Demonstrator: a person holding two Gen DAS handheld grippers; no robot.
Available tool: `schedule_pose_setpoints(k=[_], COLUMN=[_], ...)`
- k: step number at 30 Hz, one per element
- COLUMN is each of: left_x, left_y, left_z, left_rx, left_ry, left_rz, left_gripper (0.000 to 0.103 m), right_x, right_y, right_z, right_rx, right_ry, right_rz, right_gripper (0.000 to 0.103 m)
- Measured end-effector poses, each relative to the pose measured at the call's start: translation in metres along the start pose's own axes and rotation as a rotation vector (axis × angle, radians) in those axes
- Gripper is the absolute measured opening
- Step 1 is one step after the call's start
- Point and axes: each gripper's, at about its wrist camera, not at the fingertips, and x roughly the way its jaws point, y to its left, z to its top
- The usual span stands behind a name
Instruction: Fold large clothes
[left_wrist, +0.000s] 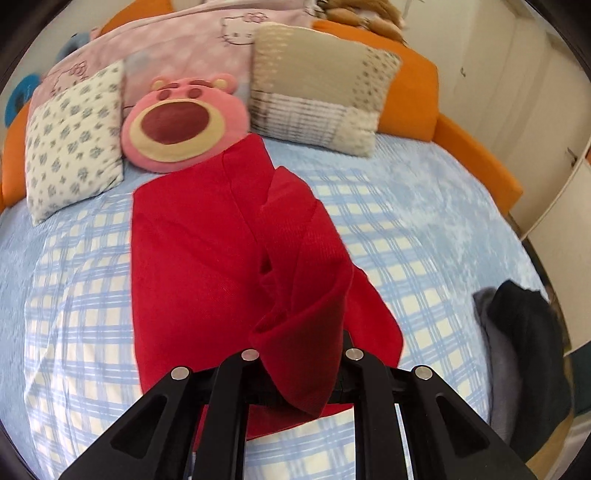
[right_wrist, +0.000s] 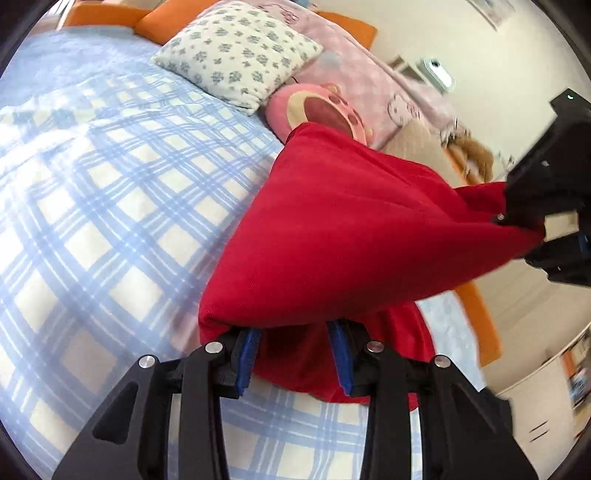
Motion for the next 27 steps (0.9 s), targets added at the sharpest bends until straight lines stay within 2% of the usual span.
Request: schedule_pose_setpoints(k=[3, 6, 8, 11, 13, 16, 17, 18, 19, 20, 21, 23, 27], left_x=[0.015, 0.026, 0.04, 0.076, 0.107, 0.13, 0.135, 0.138, 0.141, 0.144, 0.146, 0.147, 0.135], left_y=[-0.024, -0.057, -0.084, -0.115, -0.122, -0.125, -0.127, -0.129, -0.132, -0.136, -0.143, -0.145, -0.137], left_z=[-0.001, -0.004, -0.014, -0.04, -0.059, -0.074, -0.078, -0.08, -0.083, -0.086, -0.089, -0.091, -0.082], left_rx=[0.0, 0.059, 0.144, 0.256, 0.282, 0.3, 0.315, 0.328, 0.354, 0.377, 0.406, 0.422, 0.321], left_ry=[0.015, 0.024, 0.047, 0.128, 0.177, 0.168, 0.163, 0.162, 0.169, 0.181, 0.188, 0.174, 0.149], left_rz=[-0.015, -0.003, 0.049, 0.152, 0.193, 0.226, 0.232, 0.23, 0.213, 0.192, 0.185, 0.206, 0.126], left_gripper=[0.017, 0.017, 0.019, 0.022, 0.026, 0.035, 0.042, 0.055, 0.064, 0.084, 0.091, 0.092, 0.092], right_x=[0.011, 0.02, 0.025, 0.026, 0.028, 0.036, 0.036, 0.036, 0.036, 0.036, 0.036, 0.036, 0.037], right_y=[-0.015, -0.018, -0.013, -0.006, -0.006, -0.013, -0.015, -0.014, -0.013, -0.01, -0.008, -0.006, -0.005], right_z=[-0.005, -0.01, -0.013, -0.019, -0.022, -0.02, -0.021, -0.021, -0.02, -0.02, -0.02, -0.02, -0.02], right_rx=[0.027, 0.013, -0.004, -0.014, -0.011, 0.022, 0.027, 0.027, 0.023, 0.014, 0.007, 0.007, -0.003], right_ry=[0.042, 0.092, 0.109, 0.12, 0.123, 0.125, 0.126, 0.124, 0.123, 0.123, 0.124, 0.124, 0.119], right_rz=[0.036, 0.005, -0.005, -0.011, -0.01, 0.024, 0.033, 0.036, 0.034, 0.025, 0.014, 0.004, 0.001], right_gripper=[0.036, 0.038, 0.038, 0.036, 0.035, 0.036, 0.035, 0.035, 0.035, 0.036, 0.035, 0.036, 0.036])
